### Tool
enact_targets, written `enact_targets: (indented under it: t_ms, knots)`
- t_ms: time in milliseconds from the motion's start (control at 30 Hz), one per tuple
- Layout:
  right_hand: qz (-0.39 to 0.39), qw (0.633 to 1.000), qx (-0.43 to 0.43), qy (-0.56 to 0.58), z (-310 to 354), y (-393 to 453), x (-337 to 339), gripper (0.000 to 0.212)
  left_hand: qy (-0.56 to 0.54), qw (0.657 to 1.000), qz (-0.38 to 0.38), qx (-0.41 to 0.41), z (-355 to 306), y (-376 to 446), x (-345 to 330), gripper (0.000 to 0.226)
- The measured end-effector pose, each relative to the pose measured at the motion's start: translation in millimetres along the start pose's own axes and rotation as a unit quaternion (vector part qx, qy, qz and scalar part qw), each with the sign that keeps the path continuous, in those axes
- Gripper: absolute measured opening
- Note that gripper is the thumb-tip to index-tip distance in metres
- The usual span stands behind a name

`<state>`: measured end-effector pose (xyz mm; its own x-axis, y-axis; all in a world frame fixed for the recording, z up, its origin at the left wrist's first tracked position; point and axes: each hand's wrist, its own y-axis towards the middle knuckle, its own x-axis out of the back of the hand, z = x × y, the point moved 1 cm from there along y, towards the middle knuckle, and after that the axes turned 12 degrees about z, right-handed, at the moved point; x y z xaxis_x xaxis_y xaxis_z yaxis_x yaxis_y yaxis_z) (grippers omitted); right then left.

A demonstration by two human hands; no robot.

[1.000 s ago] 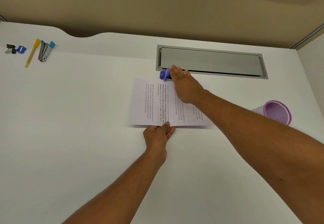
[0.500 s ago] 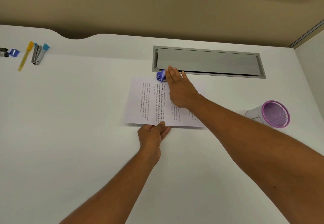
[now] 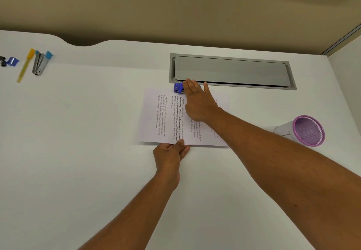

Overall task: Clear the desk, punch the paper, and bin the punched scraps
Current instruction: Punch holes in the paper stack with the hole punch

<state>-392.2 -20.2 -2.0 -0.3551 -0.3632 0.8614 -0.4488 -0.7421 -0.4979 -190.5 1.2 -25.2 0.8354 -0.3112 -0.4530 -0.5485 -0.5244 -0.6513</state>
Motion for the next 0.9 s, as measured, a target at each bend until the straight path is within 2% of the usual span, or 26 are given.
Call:
enact_targets:
  t_ms: [233,433,633,900]
  knots:
    - [-0.024,0.999,-0.009,-0.044,0.9,5.6,-0.4,0.075,0.001,1.0,-0.003,0.002,4.1,4.4,1.8,0.039]
    - [-0.006,0.997,0.002,-0.083,-4.1,1.5,6.8,0.074,-0.003,1.0,0.005,0.001,6.2,3.6,3.9,0.033]
    - [-0.045,0.996,-0.007,-0.08,3.5,-11.1,4.8,0.082,-0.011,1.0,-0.002,0.009,3.8,2.0,1.1,0.037]
    - [-0.065,0.991,0.008,-0.117,-6.7,-11.3,11.5,0.079,-0.009,1.0,-0.01,0.027,2.6,-4.7,1.5,0.033]
